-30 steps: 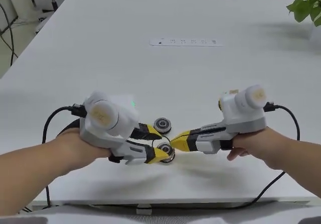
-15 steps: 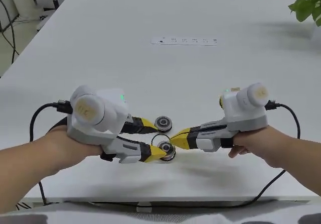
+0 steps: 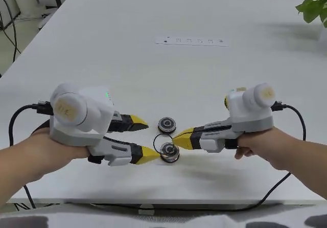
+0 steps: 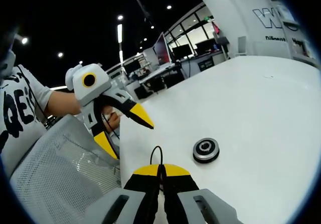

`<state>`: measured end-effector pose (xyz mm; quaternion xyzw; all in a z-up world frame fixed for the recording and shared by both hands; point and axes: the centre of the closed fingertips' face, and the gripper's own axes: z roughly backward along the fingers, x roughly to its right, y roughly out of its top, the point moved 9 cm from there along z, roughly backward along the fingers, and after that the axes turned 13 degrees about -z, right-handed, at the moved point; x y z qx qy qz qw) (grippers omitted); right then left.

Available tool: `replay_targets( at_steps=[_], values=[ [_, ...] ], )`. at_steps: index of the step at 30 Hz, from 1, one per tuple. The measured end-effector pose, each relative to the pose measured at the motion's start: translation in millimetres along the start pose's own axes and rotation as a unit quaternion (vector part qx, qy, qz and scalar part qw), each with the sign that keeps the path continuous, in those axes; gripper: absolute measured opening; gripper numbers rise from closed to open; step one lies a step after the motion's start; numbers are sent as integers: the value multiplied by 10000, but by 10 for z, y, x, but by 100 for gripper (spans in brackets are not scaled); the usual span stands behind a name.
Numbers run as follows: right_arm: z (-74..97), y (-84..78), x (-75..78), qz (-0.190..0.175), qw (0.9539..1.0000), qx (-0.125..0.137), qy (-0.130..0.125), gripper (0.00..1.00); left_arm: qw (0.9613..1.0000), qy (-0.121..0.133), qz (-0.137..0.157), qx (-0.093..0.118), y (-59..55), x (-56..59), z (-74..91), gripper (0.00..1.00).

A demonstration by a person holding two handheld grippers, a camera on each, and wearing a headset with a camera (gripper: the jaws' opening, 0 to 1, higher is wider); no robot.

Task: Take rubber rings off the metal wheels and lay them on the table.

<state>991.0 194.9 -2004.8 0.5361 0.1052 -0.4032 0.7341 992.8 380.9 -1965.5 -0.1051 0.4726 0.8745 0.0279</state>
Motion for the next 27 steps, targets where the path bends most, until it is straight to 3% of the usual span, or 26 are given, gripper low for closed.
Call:
replay_targets(
  at_steps=[3,14,27],
  values=[
    [-9,17,-28,9,10000,16,23,0,9999,146,71,47,-6,-15,57,44],
    [-62,46,-53,28,10000,-13,70,0,9992,324,235,93,-65,-32,200,51],
    [-175,65,-202,43,9999,-60,125,0,9984,418,365,94,-150,7,330,55]
  ],
)
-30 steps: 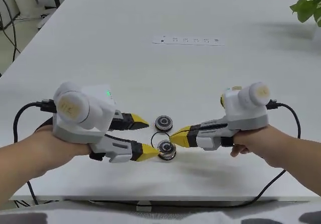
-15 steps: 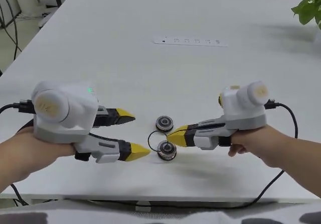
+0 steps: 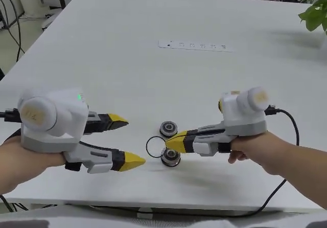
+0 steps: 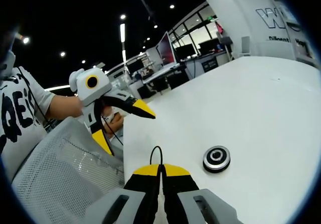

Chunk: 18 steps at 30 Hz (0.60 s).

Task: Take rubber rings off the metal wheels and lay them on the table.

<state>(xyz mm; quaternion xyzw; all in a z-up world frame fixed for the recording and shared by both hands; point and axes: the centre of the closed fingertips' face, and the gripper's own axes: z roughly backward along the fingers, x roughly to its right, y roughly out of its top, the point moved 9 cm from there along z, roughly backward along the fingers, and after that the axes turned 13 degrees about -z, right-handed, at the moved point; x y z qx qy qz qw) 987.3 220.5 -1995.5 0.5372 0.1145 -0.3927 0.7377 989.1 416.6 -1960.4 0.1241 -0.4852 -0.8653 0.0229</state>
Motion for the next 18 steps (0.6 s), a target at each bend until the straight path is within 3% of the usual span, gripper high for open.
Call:
replay_targets(
  at_steps=[18],
  values=[
    [-197,30,24,125,9998,-112,-76,0,9999,114,71,-41,-93,25,135,60]
  ],
)
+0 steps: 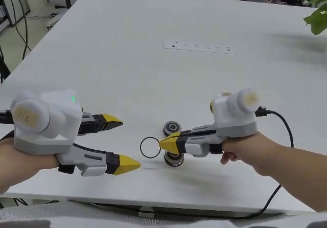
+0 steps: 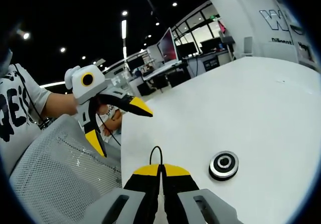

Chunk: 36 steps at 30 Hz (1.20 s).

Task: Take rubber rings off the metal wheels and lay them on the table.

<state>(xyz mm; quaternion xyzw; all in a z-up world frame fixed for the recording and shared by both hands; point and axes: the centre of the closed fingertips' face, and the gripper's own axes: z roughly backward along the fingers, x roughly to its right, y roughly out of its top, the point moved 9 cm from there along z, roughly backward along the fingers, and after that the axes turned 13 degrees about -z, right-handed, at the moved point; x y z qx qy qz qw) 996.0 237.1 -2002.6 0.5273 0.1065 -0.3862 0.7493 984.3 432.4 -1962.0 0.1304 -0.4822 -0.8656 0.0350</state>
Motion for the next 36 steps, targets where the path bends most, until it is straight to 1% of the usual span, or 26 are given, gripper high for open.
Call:
replay_targets(
  at_steps=[6,15,24,36],
  values=[
    [-55,-18,23,64,9999,-65,-53,0,10000,21,22,-28,-25,-5,23,60],
    [-115,-44,27,208,9995,-204,-106,0,10000,28,28,-46,-34,-20,33,60],
    [-142,-81,36,360,9986,-353,-152,0,10000,11,28,-57,-31,-13,26,60],
    [-139,-95,24,535,9974,-440,-212,0,9999,-16,-26,-149,-42,17,28,60]
  ],
)
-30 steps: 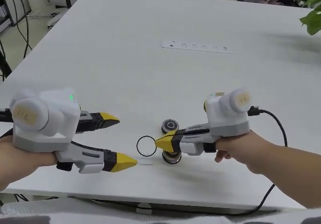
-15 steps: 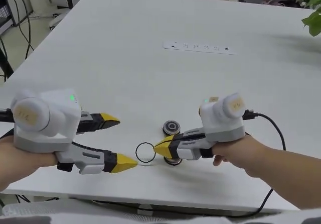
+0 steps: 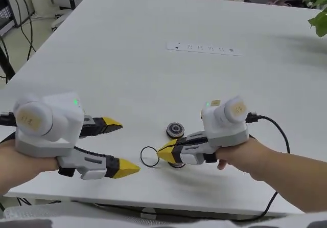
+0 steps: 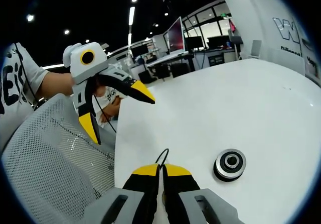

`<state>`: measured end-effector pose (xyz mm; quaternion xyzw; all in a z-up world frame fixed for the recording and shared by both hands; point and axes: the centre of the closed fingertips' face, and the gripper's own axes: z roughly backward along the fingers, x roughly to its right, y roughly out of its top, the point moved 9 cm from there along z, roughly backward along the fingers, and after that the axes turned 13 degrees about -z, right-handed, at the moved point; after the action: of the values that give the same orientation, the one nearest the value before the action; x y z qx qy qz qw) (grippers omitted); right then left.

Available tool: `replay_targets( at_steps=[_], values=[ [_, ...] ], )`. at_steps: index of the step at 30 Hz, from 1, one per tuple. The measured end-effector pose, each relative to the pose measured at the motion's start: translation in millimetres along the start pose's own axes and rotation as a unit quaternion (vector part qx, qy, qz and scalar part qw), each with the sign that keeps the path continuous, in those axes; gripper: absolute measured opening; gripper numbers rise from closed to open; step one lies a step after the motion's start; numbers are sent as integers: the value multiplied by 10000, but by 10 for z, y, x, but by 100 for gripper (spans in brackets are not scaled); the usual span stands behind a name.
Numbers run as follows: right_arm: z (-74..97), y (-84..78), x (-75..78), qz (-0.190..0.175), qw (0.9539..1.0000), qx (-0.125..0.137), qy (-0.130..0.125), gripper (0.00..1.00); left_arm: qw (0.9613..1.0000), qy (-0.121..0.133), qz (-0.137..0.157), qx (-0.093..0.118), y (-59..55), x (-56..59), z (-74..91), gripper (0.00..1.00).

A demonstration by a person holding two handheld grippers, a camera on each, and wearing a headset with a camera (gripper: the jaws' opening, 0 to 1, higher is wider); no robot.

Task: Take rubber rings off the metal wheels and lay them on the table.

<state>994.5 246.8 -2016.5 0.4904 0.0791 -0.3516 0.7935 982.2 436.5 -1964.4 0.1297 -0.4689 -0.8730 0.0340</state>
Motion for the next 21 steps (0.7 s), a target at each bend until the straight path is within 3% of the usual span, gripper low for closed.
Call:
replay_targets(
  at_steps=[21],
  values=[
    [51,15,1,79,9999,91,-39,11,10000,-11,37,-17,27,12,10,60]
  ],
)
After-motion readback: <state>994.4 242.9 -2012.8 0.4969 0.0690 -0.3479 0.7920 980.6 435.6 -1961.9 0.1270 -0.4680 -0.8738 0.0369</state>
